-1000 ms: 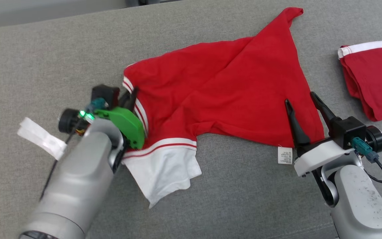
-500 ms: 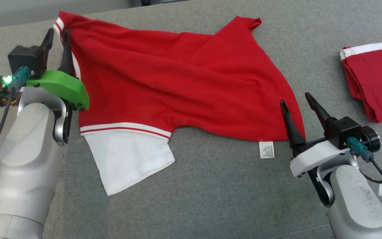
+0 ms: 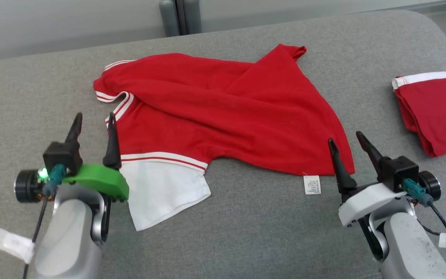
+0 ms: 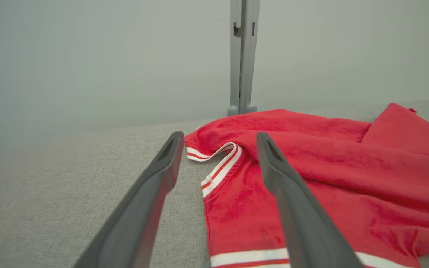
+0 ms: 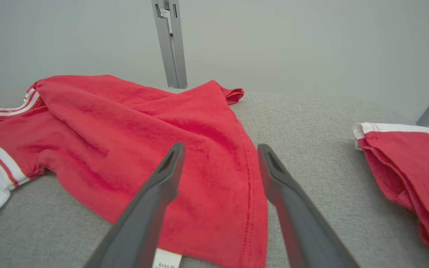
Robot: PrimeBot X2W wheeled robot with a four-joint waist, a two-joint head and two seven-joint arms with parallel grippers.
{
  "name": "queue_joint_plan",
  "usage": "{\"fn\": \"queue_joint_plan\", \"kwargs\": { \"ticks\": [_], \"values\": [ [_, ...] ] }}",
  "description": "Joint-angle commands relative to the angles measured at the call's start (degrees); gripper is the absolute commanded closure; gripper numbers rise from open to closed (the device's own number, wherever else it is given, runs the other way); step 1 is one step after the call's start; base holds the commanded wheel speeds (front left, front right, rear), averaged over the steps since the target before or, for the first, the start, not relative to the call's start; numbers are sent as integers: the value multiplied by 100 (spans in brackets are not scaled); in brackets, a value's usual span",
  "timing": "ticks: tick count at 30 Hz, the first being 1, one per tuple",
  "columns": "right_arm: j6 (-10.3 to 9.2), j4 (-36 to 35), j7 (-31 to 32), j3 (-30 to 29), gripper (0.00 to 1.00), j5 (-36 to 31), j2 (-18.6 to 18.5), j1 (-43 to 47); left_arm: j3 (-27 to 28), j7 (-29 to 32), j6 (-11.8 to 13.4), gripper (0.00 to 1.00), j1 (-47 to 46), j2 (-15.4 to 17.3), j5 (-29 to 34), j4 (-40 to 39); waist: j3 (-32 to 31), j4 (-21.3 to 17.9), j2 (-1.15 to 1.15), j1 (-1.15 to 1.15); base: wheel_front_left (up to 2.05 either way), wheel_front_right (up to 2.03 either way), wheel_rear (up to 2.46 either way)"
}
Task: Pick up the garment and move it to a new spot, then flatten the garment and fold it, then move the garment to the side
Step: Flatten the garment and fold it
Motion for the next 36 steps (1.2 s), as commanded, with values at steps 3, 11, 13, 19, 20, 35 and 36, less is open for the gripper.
{"fn": "queue_joint_plan", "kwargs": {
  "ticks": [3,11,13,19,20,35,36],
  "values": [
    [-9,54,-11,-85,0,34,18,247,189,0,-147,0,579,-177,156,-228,-322,96,0,0,0,0,0],
    [-9,142,-11,-204,0,84,52,671,686,0,-306,0,1616,-486,429,-824,-744,203,0,0,0,0,0],
    [-9,147,-11,-229,0,95,58,776,721,0,-358,0,1868,-535,528,-926,-820,226,0,0,0,0,0],
    [-9,185,-11,-241,0,267,58,1010,1011,-1,-318,0,2469,-643,478,-1175,-950,250,0,0,0,0,0],
    [-9,192,-11,-229,0,285,59,1038,1019,-1,-321,0,2578,-655,460,-1191,-958,251,0,0,0,0,0],
    [-9,227,-10,-363,0,157,57,716,592,-1,-450,0,2295,-664,-270,-915,-460,208,0,0,0,0,0],
    [-9,259,-10,-414,0,123,57,685,517,0,-462,0,2232,-664,-303,-841,-389,206,0,0,0,0,0]
  ]
}}
